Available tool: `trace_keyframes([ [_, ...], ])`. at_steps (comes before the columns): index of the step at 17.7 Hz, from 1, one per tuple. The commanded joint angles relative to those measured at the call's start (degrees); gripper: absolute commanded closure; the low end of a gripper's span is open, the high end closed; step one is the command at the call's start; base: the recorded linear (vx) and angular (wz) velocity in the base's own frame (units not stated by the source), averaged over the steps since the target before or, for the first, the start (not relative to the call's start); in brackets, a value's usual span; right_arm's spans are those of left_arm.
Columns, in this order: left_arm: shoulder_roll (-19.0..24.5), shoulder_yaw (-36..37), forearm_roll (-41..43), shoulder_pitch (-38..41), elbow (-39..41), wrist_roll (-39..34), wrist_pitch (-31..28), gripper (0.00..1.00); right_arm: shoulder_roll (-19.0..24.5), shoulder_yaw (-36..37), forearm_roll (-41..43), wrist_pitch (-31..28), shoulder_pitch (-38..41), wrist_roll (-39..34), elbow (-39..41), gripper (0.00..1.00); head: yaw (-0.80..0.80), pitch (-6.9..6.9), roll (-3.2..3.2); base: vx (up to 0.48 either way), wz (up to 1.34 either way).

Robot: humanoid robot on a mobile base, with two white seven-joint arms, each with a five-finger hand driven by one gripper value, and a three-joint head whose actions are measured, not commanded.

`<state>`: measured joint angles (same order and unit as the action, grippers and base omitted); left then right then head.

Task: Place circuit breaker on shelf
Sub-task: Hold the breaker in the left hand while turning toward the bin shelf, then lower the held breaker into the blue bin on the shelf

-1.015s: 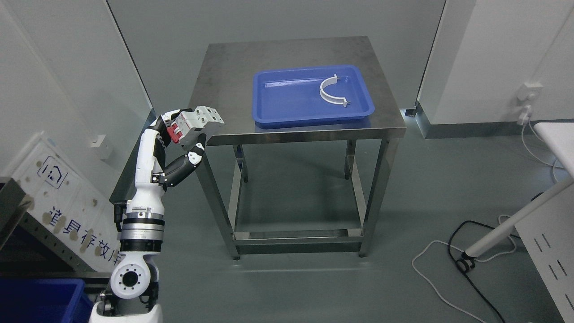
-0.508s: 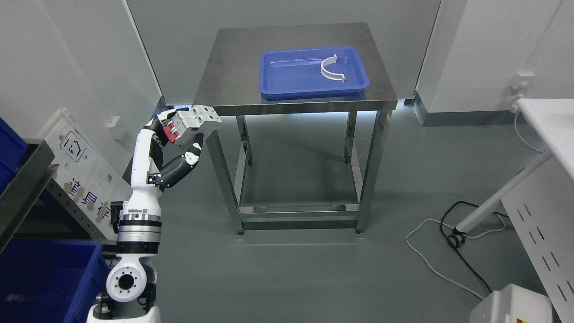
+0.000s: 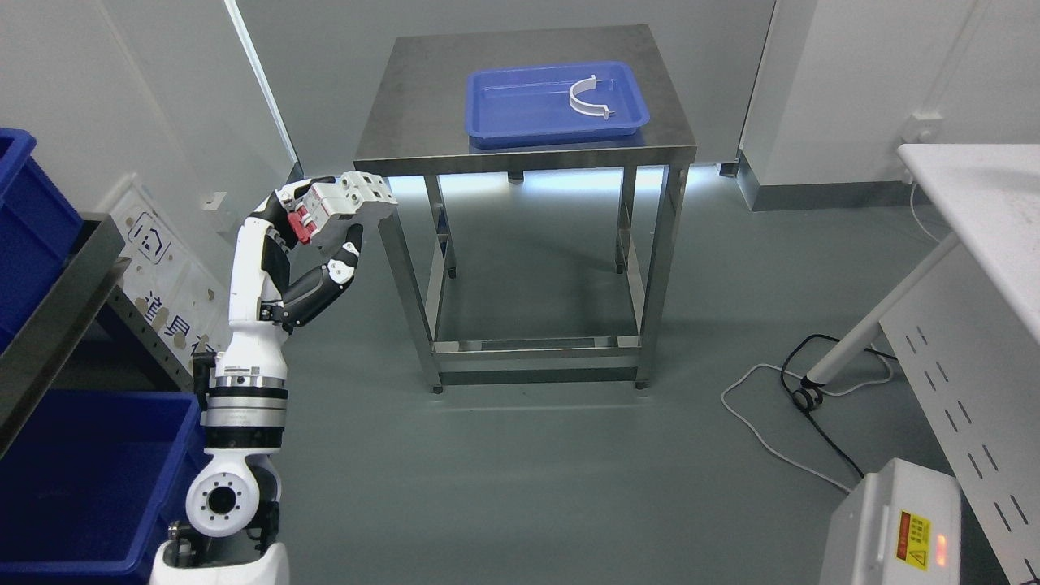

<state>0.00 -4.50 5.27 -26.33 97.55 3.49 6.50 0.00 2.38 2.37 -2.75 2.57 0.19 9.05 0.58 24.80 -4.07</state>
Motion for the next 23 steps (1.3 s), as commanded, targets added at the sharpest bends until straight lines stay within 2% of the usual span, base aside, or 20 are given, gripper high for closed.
trace_keyframes([
  [1, 1.0, -0.6, -0.4, -3.2, 0.3, 0.0, -0.4, 0.91, -1.0, 0.0, 0.0, 0.0, 0.0, 0.0, 0.0, 0.0, 0.0, 0.0, 0.0, -0.232, 0.05],
  [3, 1.0, -0.3, -0.4, -5.8, 0.3, 0.0, -0.8, 0.91, -1.0, 0.0, 0.0, 0.0, 0.1, 0.0, 0.0, 0.0, 0.0, 0.0, 0.0, -0.216, 0.03],
  [7, 1.0, 1.1, -0.4, -11.7, 0.2, 0.0, -5.6, 0.91, -1.0, 0.0, 0.0, 0.0, 0.0, 0.0, 0.0, 0.0, 0.0, 0.0, 0.0, -0.276, 0.04],
  [13, 1.0, 1.1, -0.4, -14.2, 0.3, 2.9, -6.1, 0.91, -1.0, 0.0, 0.0, 0.0, 0.0, 0.0, 0.0, 0.0, 0.0, 0.0, 0.0, -0.194, 0.33],
  [18, 1.0, 0.7, -0.3, -17.7, 0.2, 3.7, -11.2, 0.91, -1.0, 0.0, 0.0, 0.0, 0.0, 0.0, 0.0, 0.0, 0.0, 0.0, 0.0, -0.18, 0.68],
  [23, 1.0, 1.0, -0.3, -26.0, -0.1, 10.7, -20.4, 0.91, -1.0, 0.0, 0.0, 0.0, 0.0, 0.0, 0.0, 0.0, 0.0, 0.0, 0.0, -0.119, 1.05],
])
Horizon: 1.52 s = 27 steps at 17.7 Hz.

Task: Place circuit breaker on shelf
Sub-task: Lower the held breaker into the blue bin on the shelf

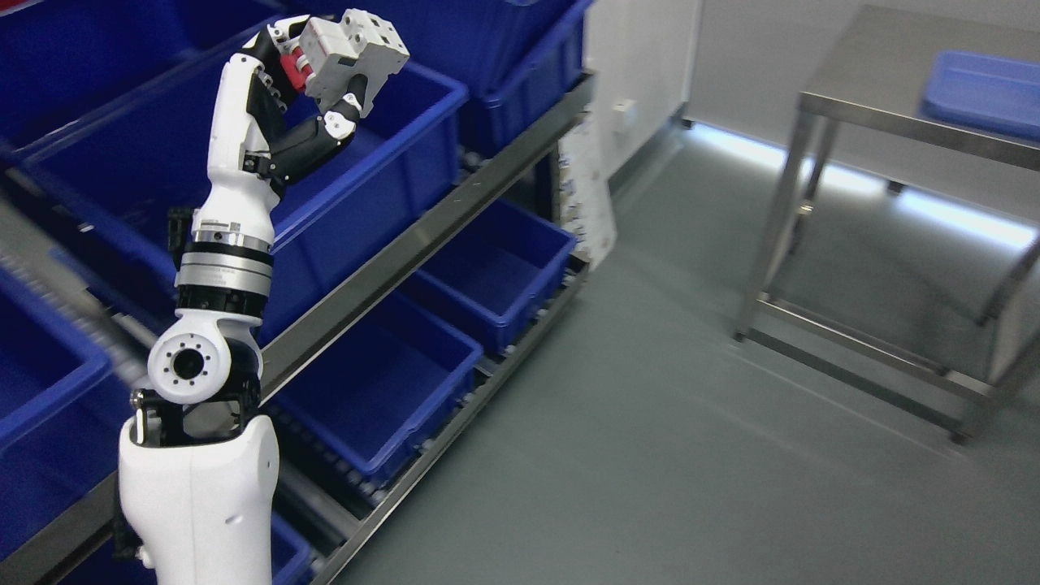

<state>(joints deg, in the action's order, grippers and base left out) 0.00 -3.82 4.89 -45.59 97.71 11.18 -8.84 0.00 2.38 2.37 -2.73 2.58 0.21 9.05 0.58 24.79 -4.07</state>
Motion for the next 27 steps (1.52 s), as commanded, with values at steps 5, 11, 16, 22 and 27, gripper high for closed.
trace_keyframes([
  [5, 10.6, 2.1, 0.6, -8.8, -2.3, 12.0, -7.7, 0.91, -1.0, 0.1, 0.0, 0.0, 0.1, 0.0, 0.0, 0.0, 0.0, 0.0, 0.0, -0.045, 1.09],
  [11, 19.2, 5.8, 4.8, -11.2, -12.1, 24.6, -7.5, 0.9, -1.0, 0.0, 0.0, 0.0, 0.0, 0.0, 0.0, 0.0, 0.0, 0.0, 0.0, 0.052, 0.73],
  [16, 19.2, 9.5, 11.5, -15.8, -22.3, 29.2, -5.2, 0.89, -1.0, 0.0, 0.0, 0.0, 0.1, 0.0, 0.0, 0.0, 0.0, 0.0, 0.0, 0.092, 0.36],
  [22, 13.3, 16.4, 23.0, -26.6, -51.6, 28.9, 9.4, 0.88, -1.0, 0.0, 0.0, 0.0, 0.0, 0.0, 0.0, 0.0, 0.0, 0.0, 0.0, 0.099, 0.13],
  [27, 8.0, 17.0, 29.9, -30.0, -66.2, 28.6, 11.2, 0.88, -1.0, 0.1, 0.0, 0.0, 0.0, 0.0, 0.0, 0.0, 0.0, 0.0, 0.0, 0.105, -0.04],
])
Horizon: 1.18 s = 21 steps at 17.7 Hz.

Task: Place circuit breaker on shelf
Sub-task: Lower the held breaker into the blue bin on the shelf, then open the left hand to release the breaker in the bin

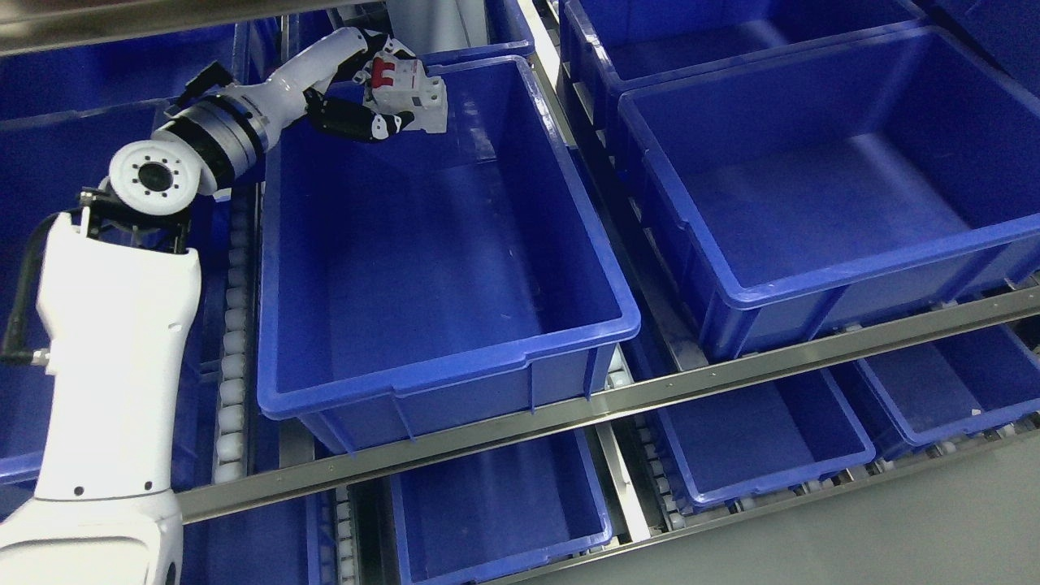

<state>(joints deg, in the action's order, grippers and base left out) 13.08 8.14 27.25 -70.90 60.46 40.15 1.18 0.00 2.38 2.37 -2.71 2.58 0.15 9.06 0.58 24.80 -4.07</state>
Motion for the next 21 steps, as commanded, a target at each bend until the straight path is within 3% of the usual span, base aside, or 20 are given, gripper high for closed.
trace_keyframes([
  [1, -5.2, 5.0, 9.3, -4.7, -30.1, -0.4, 1.8, 0.88, -1.0, 0.0, 0.0, 0.0, 0.0, 0.0, 0.0, 0.0, 0.0, 0.0, 0.0, 0.1, -0.08],
  [8, -4.6, 5.1, 11.2, -4.5, -31.8, -1.4, 1.9, 0.86, -1.0, 0.0, 0.0, 0.0, 0.0, 0.0, 0.0, 0.0, 0.0, 0.0, 0.0, 0.094, -0.13],
  [13, -4.6, 5.1, 11.2, -4.5, -31.8, -1.5, 1.8, 0.79, -1.0, 0.0, 0.0, 0.0, 0.0, 0.0, 0.0, 0.0, 0.0, 0.0, 0.0, 0.074, -0.13],
  [21, -0.1, 4.4, 11.2, -4.8, -31.5, -1.6, 1.6, 0.28, -1.0, 0.0, 0.0, 0.0, 0.0, 0.0, 0.0, 0.0, 0.0, 0.0, 0.0, 0.041, -0.08],
])
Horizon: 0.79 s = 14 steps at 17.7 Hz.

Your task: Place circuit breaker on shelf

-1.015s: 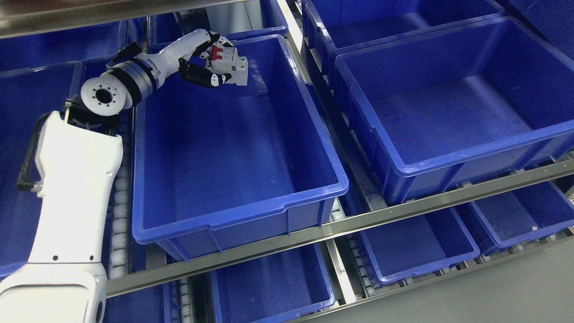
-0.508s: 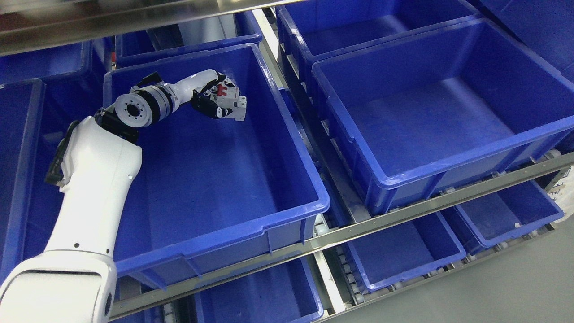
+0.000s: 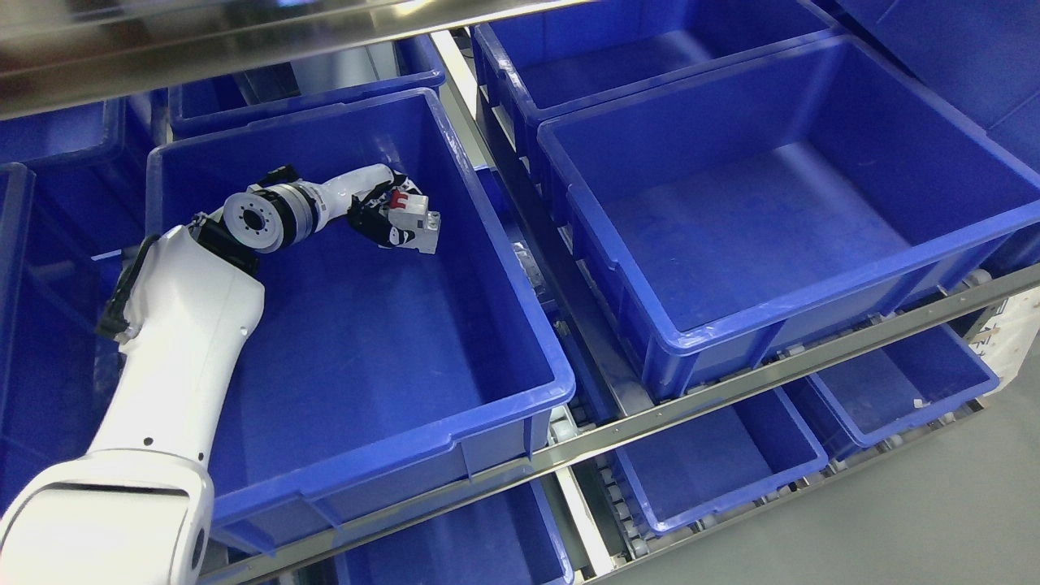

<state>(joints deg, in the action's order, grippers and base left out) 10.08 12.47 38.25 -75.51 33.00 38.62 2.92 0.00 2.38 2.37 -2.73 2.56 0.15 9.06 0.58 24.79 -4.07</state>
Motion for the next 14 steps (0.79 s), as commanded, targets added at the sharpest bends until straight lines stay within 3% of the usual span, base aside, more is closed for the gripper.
trace_keyframes([
  [1, 3.2, 0.1, 0.2, -0.2, -4.0, -0.5, -0.1, 0.2, -1.0, 0.0, 0.0, 0.0, 0.0, 0.0, 0.0, 0.0, 0.0, 0.0, 0.0, 0.014, -0.05],
  [3, 3.3, -0.2, 0.1, -0.3, -3.6, -2.3, -0.2, 0.11, -1.0, 0.0, 0.0, 0.0, 0.0, 0.0, 0.0, 0.0, 0.0, 0.0, 0.0, 0.013, -0.01],
  [6, 3.5, -3.8, -0.4, -1.0, -1.3, -6.3, -0.5, 0.08, -1.0, 0.0, 0.0, 0.0, 0.1, 0.0, 0.0, 0.0, 0.0, 0.0, 0.0, 0.0, 0.0],
  [9, 2.5, -17.5, -0.9, -1.1, 2.3, -12.1, -0.7, 0.05, -1.0, 0.0, 0.0, 0.0, 0.0, 0.0, 0.0, 0.0, 0.0, 0.0, 0.0, 0.005, -0.02],
  [12, -5.6, -32.0, -10.7, -2.6, 2.5, -26.2, -0.6, 0.03, -1.0, 0.1, 0.0, 0.0, 0.0, 0.0, 0.0, 0.0, 0.0, 0.0, 0.0, 0.005, -0.01],
  [14, -8.9, -34.7, -21.0, -3.9, 2.8, -36.5, -0.4, 0.01, -1.0, 0.0, 0.0, 0.0, 0.0, 0.0, 0.0, 0.0, 0.0, 0.0, 0.0, 0.0, 0.0],
])
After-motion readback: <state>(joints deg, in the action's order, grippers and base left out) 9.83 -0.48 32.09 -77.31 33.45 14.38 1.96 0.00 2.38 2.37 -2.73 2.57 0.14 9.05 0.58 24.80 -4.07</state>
